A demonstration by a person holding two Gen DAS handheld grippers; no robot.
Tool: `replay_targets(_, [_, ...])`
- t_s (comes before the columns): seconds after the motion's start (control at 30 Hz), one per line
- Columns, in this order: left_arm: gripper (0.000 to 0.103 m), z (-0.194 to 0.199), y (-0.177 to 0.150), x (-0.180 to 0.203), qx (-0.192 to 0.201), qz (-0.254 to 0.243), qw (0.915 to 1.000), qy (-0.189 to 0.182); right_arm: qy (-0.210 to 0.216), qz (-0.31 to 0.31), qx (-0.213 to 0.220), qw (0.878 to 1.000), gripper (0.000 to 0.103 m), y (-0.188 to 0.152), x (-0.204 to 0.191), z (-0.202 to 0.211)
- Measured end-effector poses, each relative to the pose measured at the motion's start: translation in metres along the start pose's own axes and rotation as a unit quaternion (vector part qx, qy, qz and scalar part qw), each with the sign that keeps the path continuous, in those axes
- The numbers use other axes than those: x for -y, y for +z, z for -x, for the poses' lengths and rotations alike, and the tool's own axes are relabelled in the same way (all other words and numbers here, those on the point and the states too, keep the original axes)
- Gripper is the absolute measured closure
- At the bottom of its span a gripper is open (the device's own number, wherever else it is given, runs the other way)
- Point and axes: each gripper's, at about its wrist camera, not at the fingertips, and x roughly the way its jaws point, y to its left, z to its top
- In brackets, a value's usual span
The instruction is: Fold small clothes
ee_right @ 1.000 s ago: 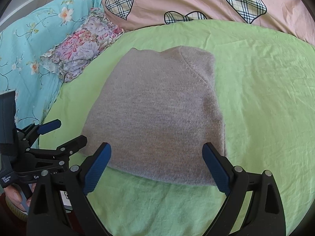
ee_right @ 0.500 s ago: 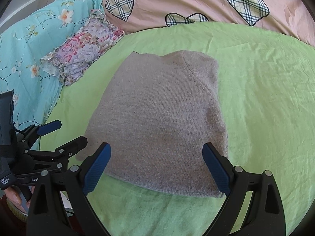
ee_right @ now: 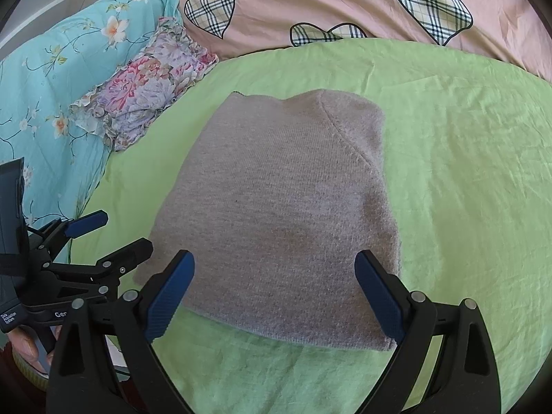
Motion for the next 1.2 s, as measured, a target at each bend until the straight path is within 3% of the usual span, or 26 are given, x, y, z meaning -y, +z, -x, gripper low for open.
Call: replay_targets(1.2, [0.007, 0.0088, 0.0042, 0.0058, 0.007, 0.003, 1.0, -0.001, 0.001, 0.001, 0.01, 1.0, 0.009, 0.0047, -0.0057, 0.0057])
